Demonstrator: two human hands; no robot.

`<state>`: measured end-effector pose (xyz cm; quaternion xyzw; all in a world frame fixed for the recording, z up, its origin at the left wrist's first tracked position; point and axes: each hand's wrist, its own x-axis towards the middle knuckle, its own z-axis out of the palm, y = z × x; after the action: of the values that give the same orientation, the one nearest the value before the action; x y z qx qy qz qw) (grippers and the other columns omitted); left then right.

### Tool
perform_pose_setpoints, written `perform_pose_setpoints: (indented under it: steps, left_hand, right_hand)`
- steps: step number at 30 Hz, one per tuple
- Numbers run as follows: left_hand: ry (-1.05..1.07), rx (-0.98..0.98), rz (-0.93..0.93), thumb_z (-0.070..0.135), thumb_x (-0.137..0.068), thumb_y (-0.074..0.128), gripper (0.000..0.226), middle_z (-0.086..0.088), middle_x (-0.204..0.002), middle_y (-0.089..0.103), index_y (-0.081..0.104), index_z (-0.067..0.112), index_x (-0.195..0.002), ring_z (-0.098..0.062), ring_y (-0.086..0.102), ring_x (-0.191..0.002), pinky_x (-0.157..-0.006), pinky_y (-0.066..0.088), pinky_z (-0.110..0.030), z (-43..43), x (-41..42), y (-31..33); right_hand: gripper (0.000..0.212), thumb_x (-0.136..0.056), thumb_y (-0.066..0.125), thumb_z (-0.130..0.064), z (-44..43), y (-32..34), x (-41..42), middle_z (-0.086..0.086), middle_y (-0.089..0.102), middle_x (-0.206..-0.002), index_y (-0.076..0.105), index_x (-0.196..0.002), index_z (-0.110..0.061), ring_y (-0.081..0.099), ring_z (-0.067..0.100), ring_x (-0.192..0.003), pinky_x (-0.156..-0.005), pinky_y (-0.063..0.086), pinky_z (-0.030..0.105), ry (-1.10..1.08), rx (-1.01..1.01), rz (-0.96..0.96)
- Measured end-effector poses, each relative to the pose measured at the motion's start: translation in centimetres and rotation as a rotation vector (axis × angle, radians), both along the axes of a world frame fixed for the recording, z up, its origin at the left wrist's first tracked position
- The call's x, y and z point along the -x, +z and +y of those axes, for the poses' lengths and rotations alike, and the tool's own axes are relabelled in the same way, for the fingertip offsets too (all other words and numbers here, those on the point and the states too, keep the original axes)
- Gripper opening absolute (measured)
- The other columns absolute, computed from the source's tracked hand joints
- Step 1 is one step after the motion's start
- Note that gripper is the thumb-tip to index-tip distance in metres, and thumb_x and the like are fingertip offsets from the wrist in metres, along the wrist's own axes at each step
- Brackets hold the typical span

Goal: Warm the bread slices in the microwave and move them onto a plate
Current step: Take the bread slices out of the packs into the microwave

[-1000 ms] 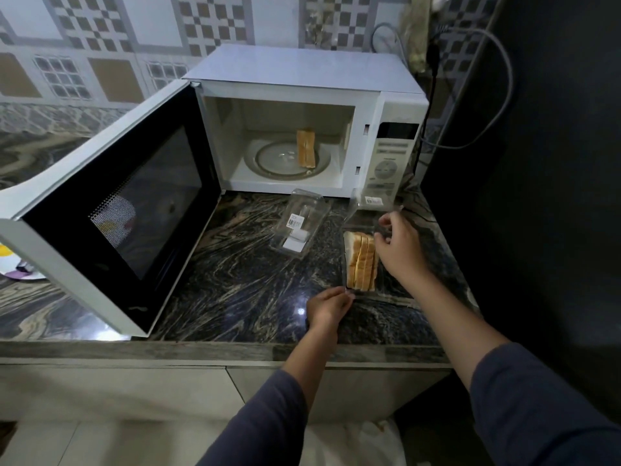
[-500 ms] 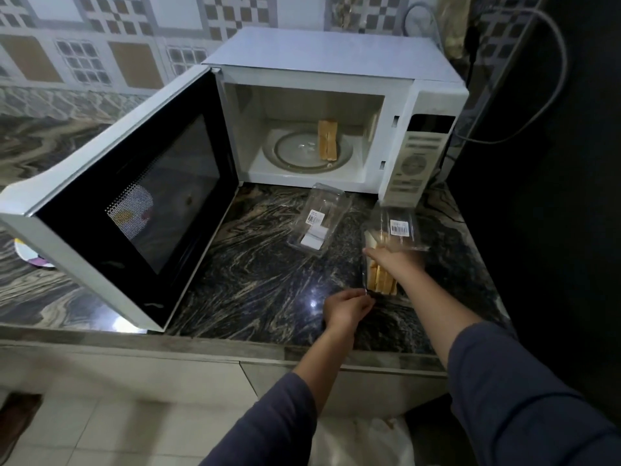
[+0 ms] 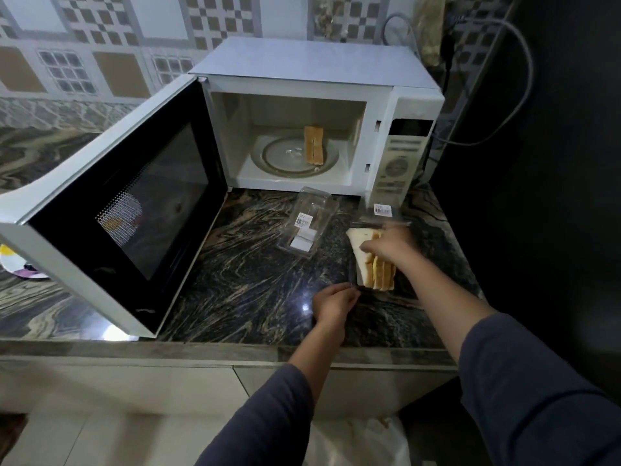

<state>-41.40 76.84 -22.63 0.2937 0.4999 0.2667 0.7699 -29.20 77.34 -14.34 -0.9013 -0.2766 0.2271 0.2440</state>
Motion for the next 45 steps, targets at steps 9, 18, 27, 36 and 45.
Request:
perform_pose_setpoints:
  steps: [9, 18, 27, 36, 45]
  left_hand:
    - [-0.008, -0.157, 0.129, -0.002, -0.082, 0.063, 0.011, -0.007, -0.077, 0.068, 0.069, 0.007, -0.086, -0.020, 0.066, -0.079, -0.079, 0.055, -0.028, 0.2, -0.8, -0.7]
    - [-0.060, -0.375, 0.300, 0.007, -0.082, 0.064, 0.011, -0.016, -0.104, 0.069, 0.067, 0.014, -0.090, -0.029, 0.064, -0.098, -0.095, 0.051, -0.040, 0.3, -1.5, -1.9]
    - [-0.124, -0.634, 0.511, 0.013, -0.092, 0.051, 0.030, -0.016, -0.121, 0.059, 0.058, 0.003, -0.120, -0.030, 0.056, -0.109, -0.095, 0.042, -0.034, -0.7, 0.7, -0.5]
    - [-0.324, -1.102, 0.891, 0.009, -0.089, 0.053, 0.027, -0.017, -0.123, 0.052, 0.059, 0.002, -0.114, -0.031, 0.051, -0.111, -0.097, 0.041, -0.039, 2.3, 8.7, -1.6]
    - [-0.424, -1.122, 1.032, 0.021, -0.094, 0.046, 0.048, -0.014, -0.148, 0.035, 0.042, 0.003, -0.138, -0.027, 0.032, -0.137, -0.115, 0.020, -0.030, 8.6, 13.5, -1.5]
  right_hand:
    - [0.068, -0.069, 0.076, -0.033, -5.5, 0.8, 0.4, 0.010, 0.051, -0.131, 0.048, -0.128, -0.014, 0.053, 0.026, -0.114, -0.077, 0.042, 0.028, 0.099, 0.026, -0.066]
    - [0.055, -0.072, 0.073, -0.033, -13.3, 0.1, 0.5, 0.004, 0.054, -0.114, 0.050, -0.121, -0.019, 0.054, 0.019, -0.093, -0.077, 0.049, 0.033, 0.140, -0.029, 0.007]
    - [0.057, -0.075, 0.068, -0.034, -16.9, 2.1, -1.0, 0.006, 0.052, -0.117, 0.047, -0.126, -0.019, 0.055, 0.026, -0.101, -0.083, 0.050, 0.038, -0.056, -0.055, -0.075]
    - [0.050, -0.080, 0.066, -0.037, -11.5, 8.0, -0.2, 0.007, 0.054, -0.119, 0.048, -0.123, -0.019, 0.057, 0.027, -0.102, -0.081, 0.050, 0.037, -0.036, -0.224, -0.196]
    - [0.048, -0.077, 0.067, -0.035, 1.0, 9.2, 3.1, 0.010, 0.059, -0.117, 0.052, -0.117, -0.013, 0.059, 0.030, -0.101, -0.069, 0.041, 0.030, 0.052, -0.193, -0.224]
